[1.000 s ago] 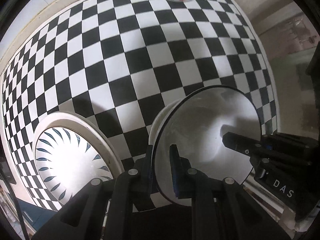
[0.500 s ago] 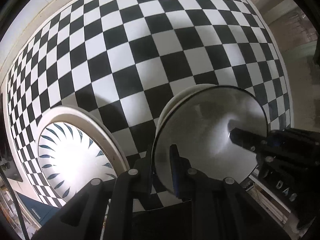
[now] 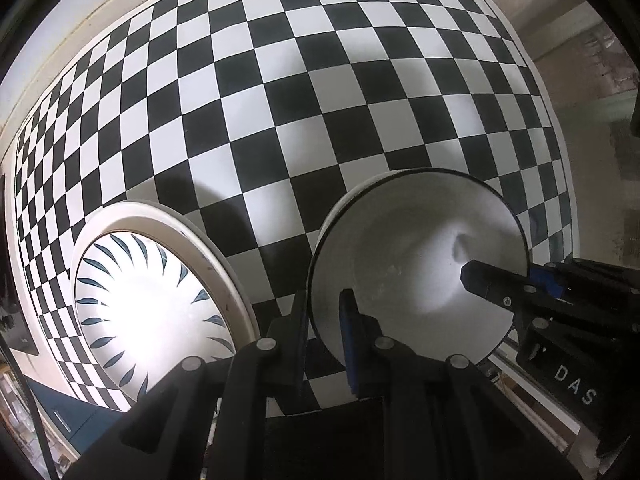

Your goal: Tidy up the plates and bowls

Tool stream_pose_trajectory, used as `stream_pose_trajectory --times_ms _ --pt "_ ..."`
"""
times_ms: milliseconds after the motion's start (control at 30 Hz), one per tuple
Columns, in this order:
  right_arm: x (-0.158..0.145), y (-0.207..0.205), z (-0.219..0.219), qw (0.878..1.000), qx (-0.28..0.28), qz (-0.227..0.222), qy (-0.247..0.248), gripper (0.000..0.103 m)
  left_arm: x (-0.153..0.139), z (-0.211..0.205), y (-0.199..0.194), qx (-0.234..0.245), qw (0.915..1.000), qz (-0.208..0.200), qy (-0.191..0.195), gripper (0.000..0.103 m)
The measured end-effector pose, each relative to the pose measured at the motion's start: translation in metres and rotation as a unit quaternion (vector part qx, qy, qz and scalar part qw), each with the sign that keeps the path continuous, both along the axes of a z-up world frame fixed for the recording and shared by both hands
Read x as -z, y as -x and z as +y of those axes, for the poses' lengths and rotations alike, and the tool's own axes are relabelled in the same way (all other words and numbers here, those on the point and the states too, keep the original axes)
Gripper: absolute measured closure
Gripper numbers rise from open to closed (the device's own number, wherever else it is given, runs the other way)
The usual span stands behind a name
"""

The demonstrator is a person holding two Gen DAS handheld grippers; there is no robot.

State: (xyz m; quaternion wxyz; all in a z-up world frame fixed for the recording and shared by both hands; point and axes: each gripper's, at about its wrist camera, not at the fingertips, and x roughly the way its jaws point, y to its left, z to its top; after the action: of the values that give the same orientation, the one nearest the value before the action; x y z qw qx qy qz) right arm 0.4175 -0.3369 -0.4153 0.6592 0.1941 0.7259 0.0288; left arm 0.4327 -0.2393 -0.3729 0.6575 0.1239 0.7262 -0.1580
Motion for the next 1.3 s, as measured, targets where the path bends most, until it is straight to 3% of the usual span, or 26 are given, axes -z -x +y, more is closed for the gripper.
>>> stream_pose_trajectory --times_ms 233,567,1033,1267,1300 --pt "-0.002 0.004 0.000 1.000 -0.004 0.001 0.009 0.084 -0.004 -0.001 0.002 0.003 1.0000 -0.003 0.005 0.090" --pt "-0.008 0.010 -0.012 1.000 0.006 -0.011 0.004 0.093 -0.007 -0.007 0.003 0.002 1.0000 -0.005 0.004 0.090" --pt "-0.006 0.013 -0.012 1.000 0.005 -0.008 0.004 0.093 -0.011 -0.004 0.007 0.003 1.0000 -0.007 0.004 0.090" --pt "-0.034 0.009 -0.027 0.999 0.009 -0.034 -0.011 0.093 -0.065 0.012 -0.006 -0.028 0.9973 -0.059 0.033 0.088" --pt "-0.041 0.007 -0.030 0.999 0.007 -0.042 -0.010 0.093 -0.073 0.014 -0.012 -0.040 0.9960 -0.067 0.045 0.083"
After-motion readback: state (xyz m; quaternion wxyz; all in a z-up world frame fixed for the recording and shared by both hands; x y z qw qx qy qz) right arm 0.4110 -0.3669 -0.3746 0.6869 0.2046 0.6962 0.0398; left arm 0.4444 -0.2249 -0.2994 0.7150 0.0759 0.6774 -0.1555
